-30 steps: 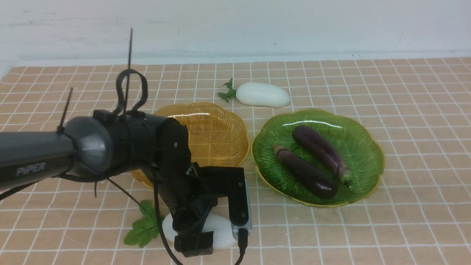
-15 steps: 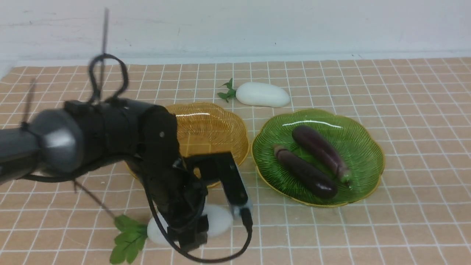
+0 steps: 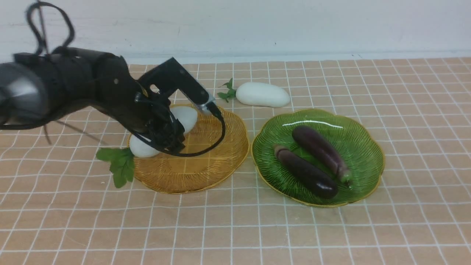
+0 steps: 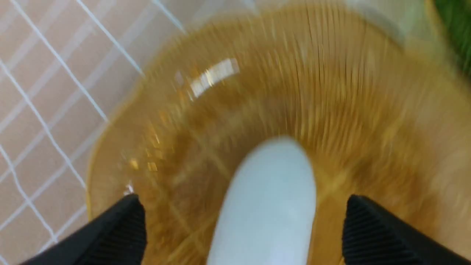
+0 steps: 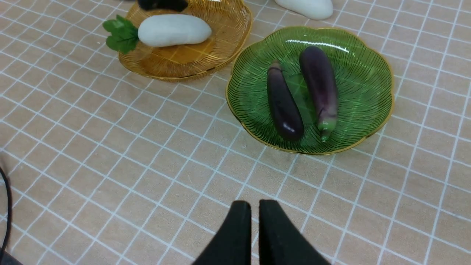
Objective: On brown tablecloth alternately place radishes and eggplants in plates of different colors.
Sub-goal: 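Pick up the white radish and place it in the left plate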
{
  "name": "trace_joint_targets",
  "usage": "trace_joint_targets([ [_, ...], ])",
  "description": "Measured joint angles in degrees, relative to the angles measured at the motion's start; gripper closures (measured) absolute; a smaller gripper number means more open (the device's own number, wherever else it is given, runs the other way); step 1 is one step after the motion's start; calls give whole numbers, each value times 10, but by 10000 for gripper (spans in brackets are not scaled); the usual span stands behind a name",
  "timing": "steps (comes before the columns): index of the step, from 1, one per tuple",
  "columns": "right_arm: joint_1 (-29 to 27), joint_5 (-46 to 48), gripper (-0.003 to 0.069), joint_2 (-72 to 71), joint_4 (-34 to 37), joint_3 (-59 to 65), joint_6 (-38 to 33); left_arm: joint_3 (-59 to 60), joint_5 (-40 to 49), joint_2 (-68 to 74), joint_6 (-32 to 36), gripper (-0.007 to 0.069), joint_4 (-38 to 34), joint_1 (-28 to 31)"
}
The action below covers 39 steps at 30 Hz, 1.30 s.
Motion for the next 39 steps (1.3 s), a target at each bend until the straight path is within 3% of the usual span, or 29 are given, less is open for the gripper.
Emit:
trace_joint_targets([
  [2, 0, 0, 636, 0, -5, 0, 0, -45, 8, 0, -55, 49, 1, -11],
  [5, 0, 0, 636, 0, -10, 0, 0, -113, 16, 2, -87, 337, 1, -27],
  [6, 0, 0, 636, 0, -13, 0, 0, -142, 16, 5, -90, 477, 1, -34],
  [10, 0, -3, 636, 0, -27, 0, 0, -251, 47, 38, -89, 606, -5, -42],
  [15, 0, -5, 636, 0, -26, 0, 0, -461, 228, 156, 6, 604, -37, -42],
  [17, 0, -7, 636, 0, -27, 0, 0, -506, 249, 192, 20, 604, -62, -41],
  [20, 0, -9, 636, 0, -27, 0, 0, -549, 218, 241, 37, 604, -97, -38],
  [23, 0, -9, 636, 0, -27, 0, 0, -562, 103, 295, 73, 604, -105, -38],
  [26, 0, -8, 636, 0, -27, 0, 0, -562, 55, 335, 107, 603, -106, -38],
  [29, 0, -5, 636, 0, -27, 0, 0, -561, 55, 356, 154, 577, -107, -38],
  [32, 0, -5, 636, 0, -29, 0, 0, -561, 49, 358, 186, 498, -102, -38],
  [36, 0, -17, 636, 0, -58, 0, 0, -562, 64, 355, 181, 413, -88, -38],
  [39, 0, -23, 636, 6, -84, 0, 0, -561, 110, 336, 143, 407, -43, -38],
])
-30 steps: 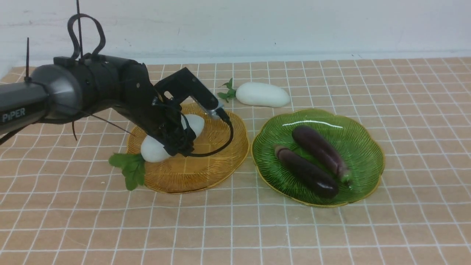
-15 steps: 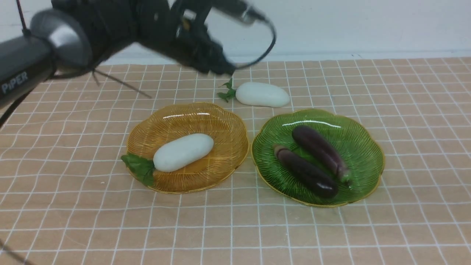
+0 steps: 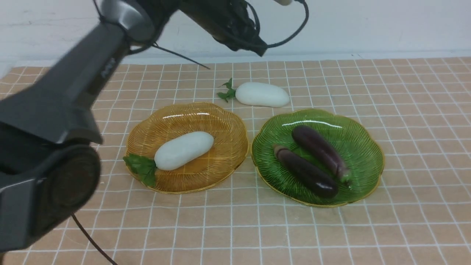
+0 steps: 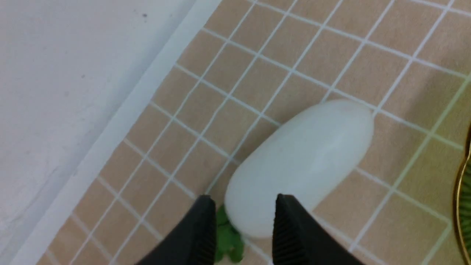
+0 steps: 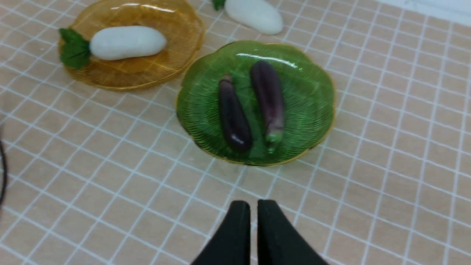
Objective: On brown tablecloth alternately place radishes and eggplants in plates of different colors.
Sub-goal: 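Pick up the white radish and place it in the left plate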
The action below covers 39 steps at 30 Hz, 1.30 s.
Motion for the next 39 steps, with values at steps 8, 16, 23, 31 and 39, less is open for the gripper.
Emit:
trace_joint_targets([
  [8, 0, -16, 636, 38, 20, 0, 0, -4, 246, -114, -138, 624, 204, 14],
  [16, 0, 16, 662, 178, 16, -109, -2, 1, 284, -148, -157, 628, 107, 75],
  [23, 0, 20, 674, 194, 46, -148, -2, 1, 284, -166, 112, 627, -79, 126],
  [31, 0, 20, 674, 194, 136, -148, 1, 1, 196, -38, 239, 591, -214, 131],
  [39, 0, 20, 674, 194, 139, -148, 40, 1, 101, 35, 308, 310, -325, 125],
])
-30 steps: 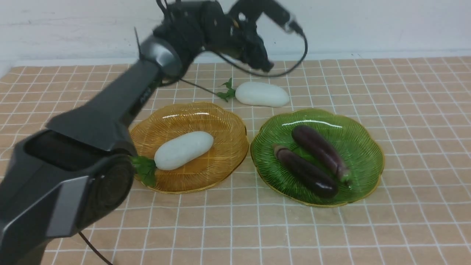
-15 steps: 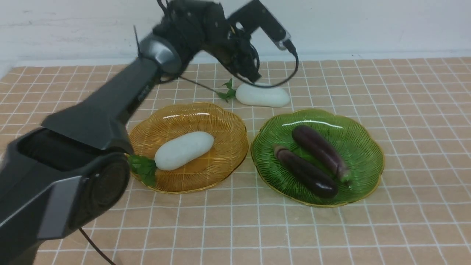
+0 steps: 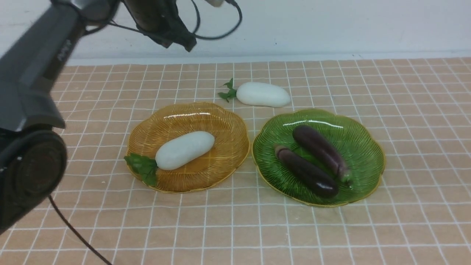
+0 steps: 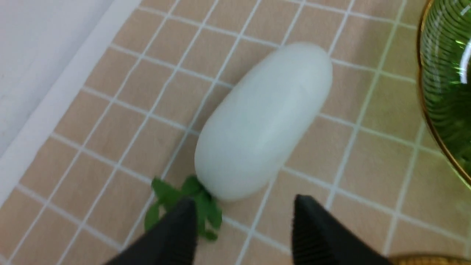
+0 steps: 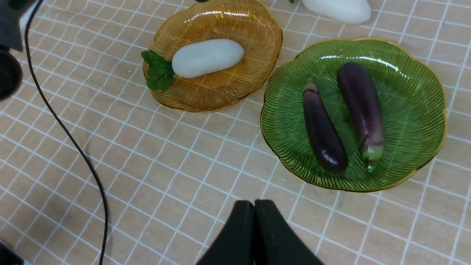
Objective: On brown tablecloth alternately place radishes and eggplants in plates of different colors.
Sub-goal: 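Pick up the white radish and place it in the left plate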
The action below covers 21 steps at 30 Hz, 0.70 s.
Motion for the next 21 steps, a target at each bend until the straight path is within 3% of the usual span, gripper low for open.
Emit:
trace_joint_targets([
  [4, 0, 0, 674, 0, 0, 0, 7, 0, -72, 27, 28, 150, -10, -22],
  [7, 0, 0, 674, 0, 0, 0, 14, 0, -127, 47, 29, 87, -13, -40],
  [21, 0, 0, 674, 0, -5, 0, 17, 0, -178, 79, 5, 78, 20, -37],
])
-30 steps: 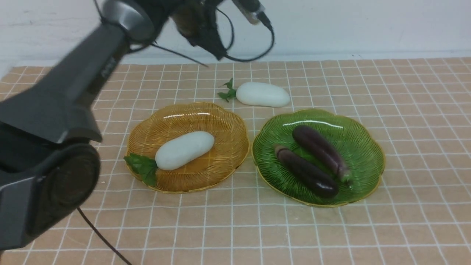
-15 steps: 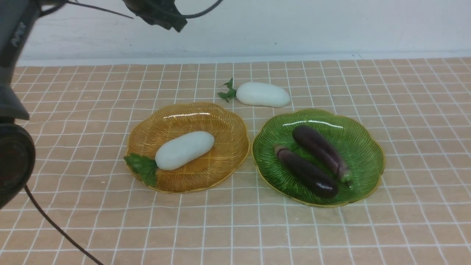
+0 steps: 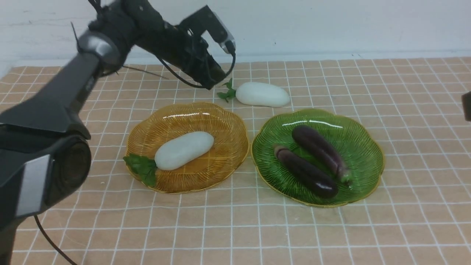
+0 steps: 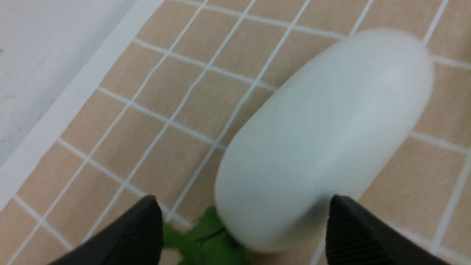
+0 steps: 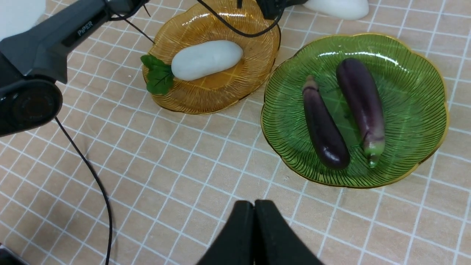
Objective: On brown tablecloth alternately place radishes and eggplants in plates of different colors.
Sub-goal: 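Pick up the white radish and place it in the left plate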
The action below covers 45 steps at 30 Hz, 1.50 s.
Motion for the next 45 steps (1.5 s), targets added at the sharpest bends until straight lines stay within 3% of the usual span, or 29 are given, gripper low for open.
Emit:
trace_joint_targets([
  [8, 0, 0, 674, 0, -8, 0, 0, 0, -3, 13, -5, 88, 12, 10],
  [12, 0, 0, 674, 0, -8, 0, 0, 0, -4, 13, -4, 225, 12, 10],
  [16, 0, 0, 674, 0, -8, 0, 0, 0, -4, 14, 3, 530, 14, 10],
  [17, 0, 0, 674, 0, -8, 0, 0, 0, -3, 14, 5, 576, 14, 10],
  [22, 0, 0, 674, 0, -8, 0, 0, -8, 17, 13, 6, 628, 8, 10],
  [29, 0, 0, 674, 0, -9, 0, 0, -16, 47, -18, 8, 627, 2, 9],
  [35, 0, 0, 674, 0, -24, 0, 0, -18, 5, -22, 33, 613, -39, -4],
  [40, 0, 0, 674, 0, -25, 0, 0, -18, -16, -22, 57, 456, -64, -8],
  [45, 0, 0, 674, 0, -25, 0, 0, -18, -18, -20, 63, 164, -66, -10],
])
